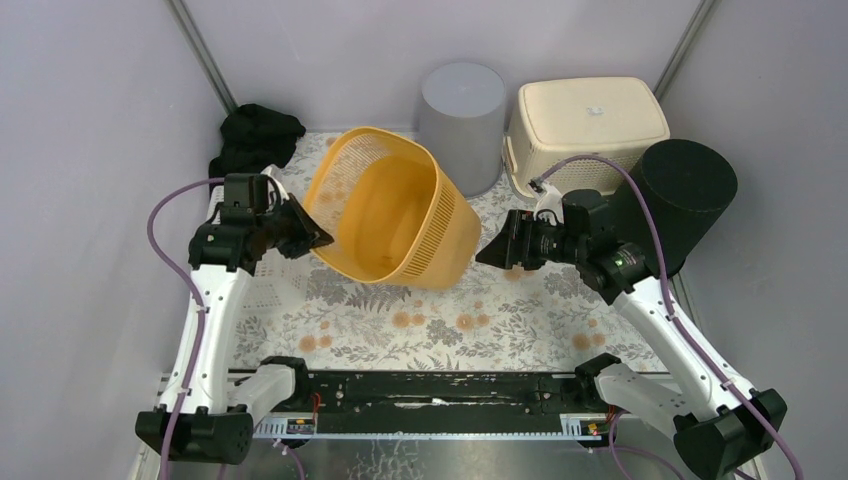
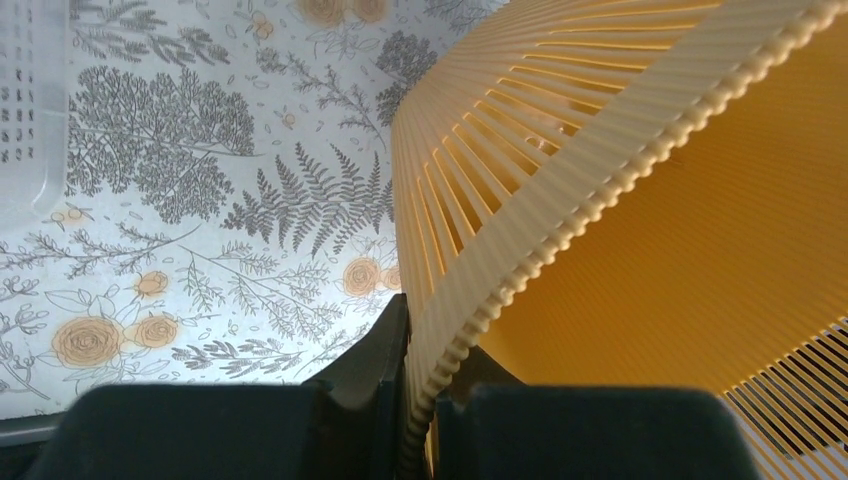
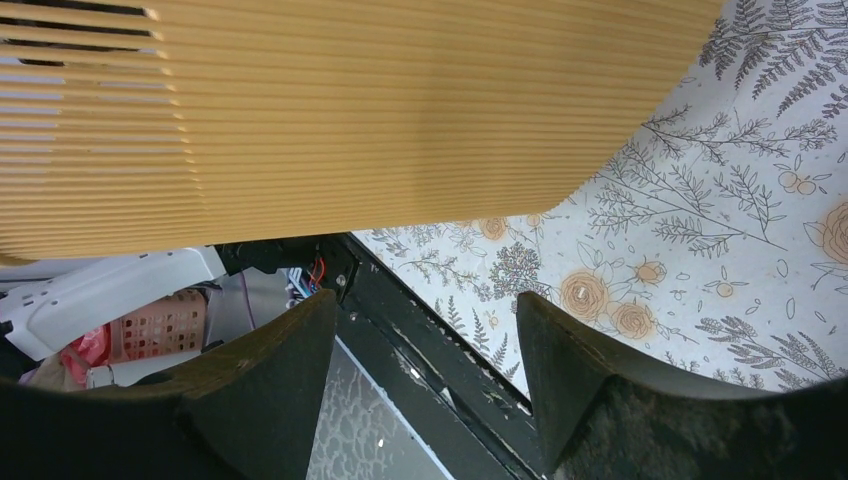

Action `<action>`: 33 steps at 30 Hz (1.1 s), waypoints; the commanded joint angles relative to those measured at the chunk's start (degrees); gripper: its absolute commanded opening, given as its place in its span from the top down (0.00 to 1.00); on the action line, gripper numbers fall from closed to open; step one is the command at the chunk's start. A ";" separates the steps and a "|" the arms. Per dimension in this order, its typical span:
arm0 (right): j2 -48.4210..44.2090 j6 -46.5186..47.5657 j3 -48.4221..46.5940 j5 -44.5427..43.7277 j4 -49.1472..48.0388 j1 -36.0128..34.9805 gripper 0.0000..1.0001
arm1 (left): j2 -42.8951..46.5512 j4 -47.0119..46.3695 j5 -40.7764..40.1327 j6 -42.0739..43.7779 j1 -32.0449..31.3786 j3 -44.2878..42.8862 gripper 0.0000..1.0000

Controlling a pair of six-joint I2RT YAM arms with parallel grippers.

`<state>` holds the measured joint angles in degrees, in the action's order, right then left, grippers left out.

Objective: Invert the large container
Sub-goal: Pick up the container from the center of the board, then place the container at the center of the board.

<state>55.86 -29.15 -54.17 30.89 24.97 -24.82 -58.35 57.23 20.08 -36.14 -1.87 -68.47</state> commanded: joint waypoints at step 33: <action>0.97 -0.28 -1.93 4.21 -5.06 0.69 0.26 | -9.08 15.21 -2.93 -0.15 -8.54 -13.60 0.88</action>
<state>56.77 -29.39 -54.17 32.71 22.68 -24.62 -66.83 72.88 15.35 -35.22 -9.28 -79.07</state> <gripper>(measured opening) 0.736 0.132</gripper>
